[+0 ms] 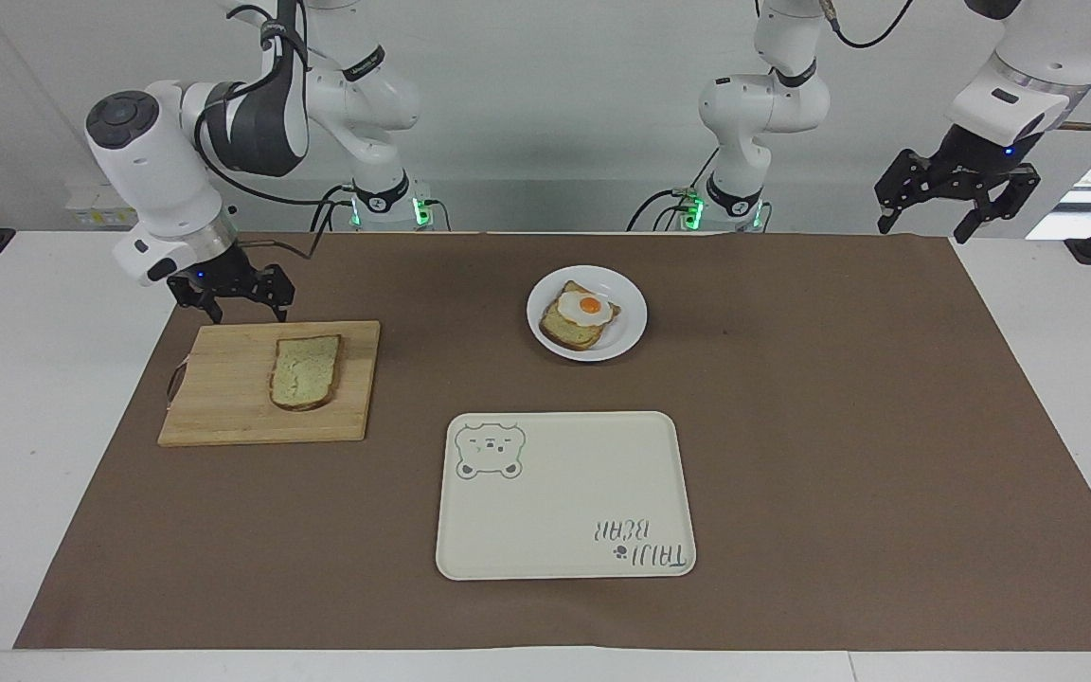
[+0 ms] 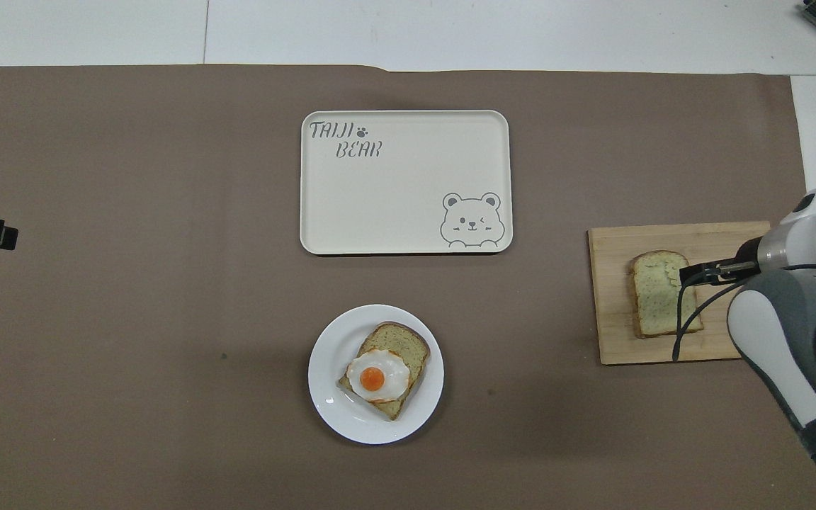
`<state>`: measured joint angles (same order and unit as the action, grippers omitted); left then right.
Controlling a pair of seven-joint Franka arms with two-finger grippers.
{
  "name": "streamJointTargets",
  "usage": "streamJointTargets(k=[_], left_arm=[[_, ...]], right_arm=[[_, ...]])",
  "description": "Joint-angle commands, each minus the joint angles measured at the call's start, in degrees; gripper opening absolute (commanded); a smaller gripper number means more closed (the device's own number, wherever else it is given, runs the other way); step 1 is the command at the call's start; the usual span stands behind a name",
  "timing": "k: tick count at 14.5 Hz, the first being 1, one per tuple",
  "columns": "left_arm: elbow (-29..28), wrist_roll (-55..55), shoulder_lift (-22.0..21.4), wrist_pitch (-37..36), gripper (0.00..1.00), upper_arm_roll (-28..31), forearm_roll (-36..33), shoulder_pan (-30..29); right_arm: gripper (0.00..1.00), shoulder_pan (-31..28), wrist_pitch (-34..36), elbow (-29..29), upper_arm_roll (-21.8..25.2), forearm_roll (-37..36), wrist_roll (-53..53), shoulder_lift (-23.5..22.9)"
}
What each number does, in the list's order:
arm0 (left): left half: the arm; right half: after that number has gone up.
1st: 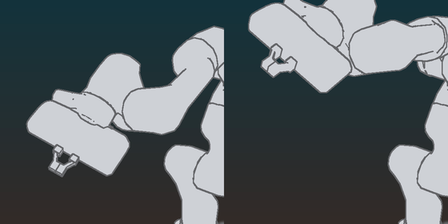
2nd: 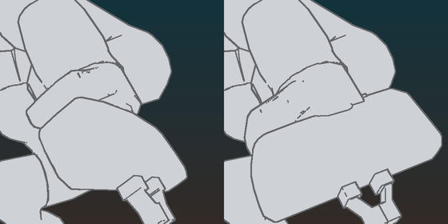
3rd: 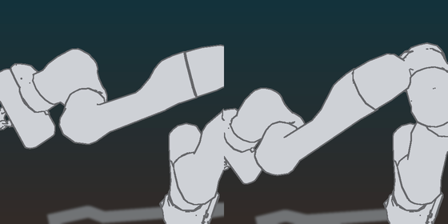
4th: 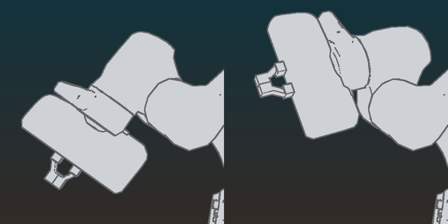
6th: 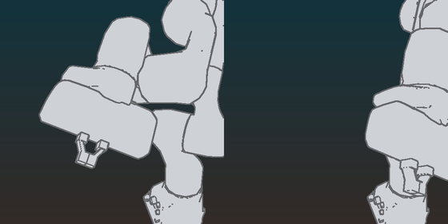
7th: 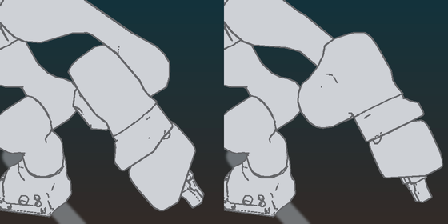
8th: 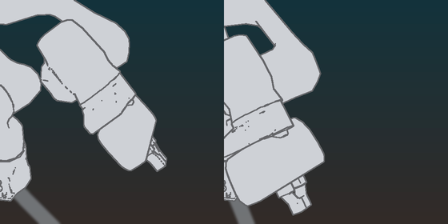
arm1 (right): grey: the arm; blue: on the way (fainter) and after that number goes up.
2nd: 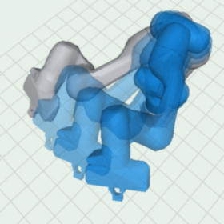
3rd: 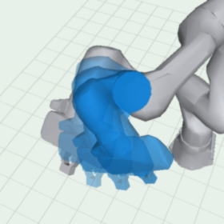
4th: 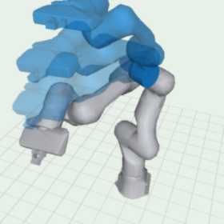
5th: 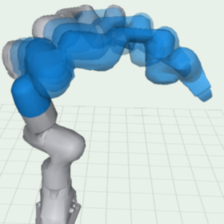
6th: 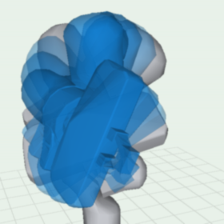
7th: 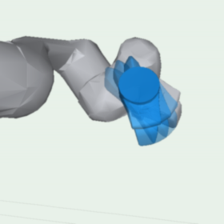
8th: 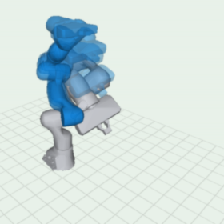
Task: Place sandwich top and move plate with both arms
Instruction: 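Grasp the toast slice edge with the right gripper and lift it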
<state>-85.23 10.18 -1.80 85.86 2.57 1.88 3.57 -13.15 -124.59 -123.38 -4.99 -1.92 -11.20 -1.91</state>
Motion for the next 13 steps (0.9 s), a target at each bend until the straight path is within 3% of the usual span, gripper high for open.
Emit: streamJointTargets(k=[1,3,6,7,9,13], left_arm=[[-1.61,-0.08,-1.45,0.54,1.00,-0.20,-0.03,-0.32],[-1.61,-0.25,-1.45,0.45,1.00,-0.11,-0.03,-0.76],[-1.61,-0.25,-1.45,0.10,1.00,-0.11,-0.03,-1.73],[-1.61,-0.34,-1.45,0.10,1.00,-0.11,-0.03,-1.73],[-1.61,-0.25,-1.45,-0.08,1.00,-0.11,-0.03,-1.99],[-1.61,-0.34,-1.45,-0.16,1.00,-0.11,-0.03,-1.99]], right_arm=[[0.80,-1.88,-3.20,-1.34,-0.37,1.04,-2.51,-1.77],[0.74,-2.32,-5.65,-1.95,-0.37,1.04,-2.69,-3.62],[0.48,-2.41,-8.30,-3.97,-0.37,1.13,-2.69,-5.03],[0.37,-2.58,-8.74,-4.85,-0.37,1.13,-2.69,-5.12],[0.00,-2.59,-8.74,-5.12,-0.37,1.04,-2.52,-5.29],[0.00,-2.59,-7.51,-3.37,-0.37,1.04,-3.04,-5.73]])
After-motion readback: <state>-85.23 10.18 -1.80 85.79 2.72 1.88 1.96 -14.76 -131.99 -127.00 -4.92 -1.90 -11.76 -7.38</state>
